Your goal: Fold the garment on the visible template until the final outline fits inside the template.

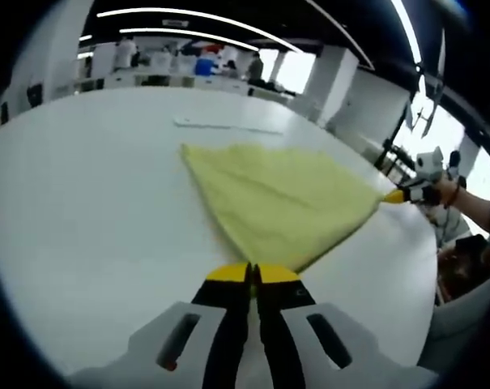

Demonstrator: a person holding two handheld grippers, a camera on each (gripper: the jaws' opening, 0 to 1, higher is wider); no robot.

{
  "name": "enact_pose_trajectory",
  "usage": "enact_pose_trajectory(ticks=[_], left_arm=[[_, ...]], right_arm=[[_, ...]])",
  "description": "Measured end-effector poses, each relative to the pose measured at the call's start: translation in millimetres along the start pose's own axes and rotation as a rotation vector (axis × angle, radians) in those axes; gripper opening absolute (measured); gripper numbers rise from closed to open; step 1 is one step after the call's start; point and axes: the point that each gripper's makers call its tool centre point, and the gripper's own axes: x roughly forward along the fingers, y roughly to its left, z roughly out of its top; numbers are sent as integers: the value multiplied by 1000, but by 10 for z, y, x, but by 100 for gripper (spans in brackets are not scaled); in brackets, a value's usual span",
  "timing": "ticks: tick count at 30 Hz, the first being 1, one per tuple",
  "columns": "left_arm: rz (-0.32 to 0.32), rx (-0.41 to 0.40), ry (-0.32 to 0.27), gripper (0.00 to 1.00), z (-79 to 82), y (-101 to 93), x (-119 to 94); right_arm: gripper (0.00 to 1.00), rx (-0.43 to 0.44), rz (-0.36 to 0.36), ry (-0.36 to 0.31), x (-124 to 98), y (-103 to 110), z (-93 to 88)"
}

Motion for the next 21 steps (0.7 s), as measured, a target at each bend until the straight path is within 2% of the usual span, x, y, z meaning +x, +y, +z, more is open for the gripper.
enact_pose_trajectory(ticks=[9,21], left_arm=[[-8,12,15,0,-27,-10,-18],[2,12,51,0,-141,-33,-147]], right_arm=[[0,-25,-9,25,34,4,-62],[0,-58,3,60,-23,157,-159]])
